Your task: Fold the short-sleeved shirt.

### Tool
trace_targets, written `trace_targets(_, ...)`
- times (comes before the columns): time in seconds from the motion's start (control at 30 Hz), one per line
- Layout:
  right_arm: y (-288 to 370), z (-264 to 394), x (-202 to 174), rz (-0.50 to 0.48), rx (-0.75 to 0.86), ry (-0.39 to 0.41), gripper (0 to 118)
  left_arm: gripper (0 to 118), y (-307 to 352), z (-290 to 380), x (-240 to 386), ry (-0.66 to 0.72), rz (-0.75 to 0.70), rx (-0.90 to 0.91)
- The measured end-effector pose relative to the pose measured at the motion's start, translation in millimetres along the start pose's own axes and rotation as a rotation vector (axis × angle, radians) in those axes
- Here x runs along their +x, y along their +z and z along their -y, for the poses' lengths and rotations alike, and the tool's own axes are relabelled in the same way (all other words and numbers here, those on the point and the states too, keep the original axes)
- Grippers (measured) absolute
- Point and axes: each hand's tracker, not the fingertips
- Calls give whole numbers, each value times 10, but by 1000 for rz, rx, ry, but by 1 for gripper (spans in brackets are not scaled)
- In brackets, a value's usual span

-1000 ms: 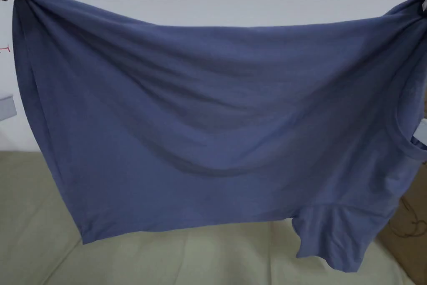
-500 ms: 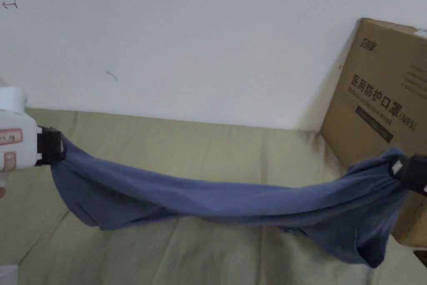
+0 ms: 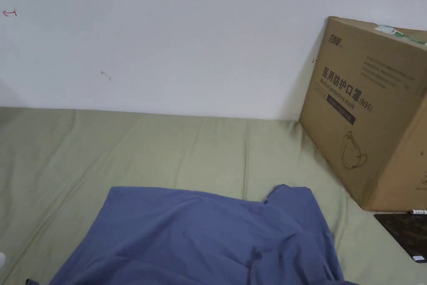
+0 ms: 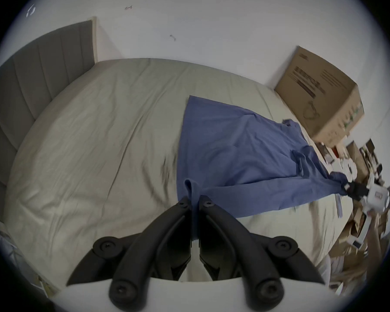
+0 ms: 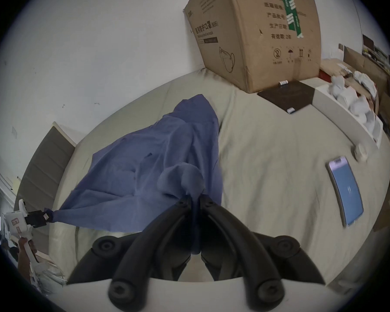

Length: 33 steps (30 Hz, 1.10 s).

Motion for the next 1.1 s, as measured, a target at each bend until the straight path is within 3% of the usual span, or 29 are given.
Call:
trace_targets(0.13, 400, 305, 80, -4, 1, 5, 5, 5, 503, 350, -207, 46, 23, 45)
trace_targets(0.23, 629, 598, 193, 54, -46, 46, 5, 5, 799, 703, -315, 81, -6, 52)
trace_targets(0.33, 745, 867, 321, 87, -113, 31, 5, 5, 946, 1020, -322, 122, -38, -5)
trace_targets(0.7, 313, 1333, 465, 179, -255, 0, 8, 5, 411, 1627, -549, 247, -95, -159)
trace_targets(0.73, 262, 1342, 509, 188, -261, -8, 22, 7, 363, 1635, -567, 286, -100, -176)
trace_targets(0.77, 231, 1348, 533, 197, -276, -21, 48, 16, 334, 1643, -585, 317, -114, -183)
trace_targets(0.8, 229, 1348, 550, 200, -289, -36, 76, 32, 345, 1653, -602, 352, -106, -177)
trace_targets(0.83, 287, 1334, 557, 196, -287, -55, 92, 54, 415, 1651, -584, 386, -92, -170)
trace_targets(0.87, 414, 1305, 527, 188, -275, -81, 92, 64, 509, 1657, -586, 420, -64, -151)
trace_targets(0.97, 822, 1187, 472, 151, -187, -142, 92, 64, 906, 1636, -574, 484, -12, -77)
trace_targets(1.0, 959, 1176, 476, 145, -154, -138, 91, 53, 1068, 1603, -549, 467, -8, -41)
trace_targets(1.03, 1104, 1138, 432, 125, -124, -108, 82, 15, 1212, 1542, -498, 432, -23, -7)
trace_targets(1.07, 1192, 1111, 386, 127, -101, -76, 52, 0, 1302, 1486, -448, 402, -94, 5)
trace_targets(1.1, 1250, 1088, 318, 162, -77, -30, 6, 0, 1377, 1416, -444, 378, -137, 6)
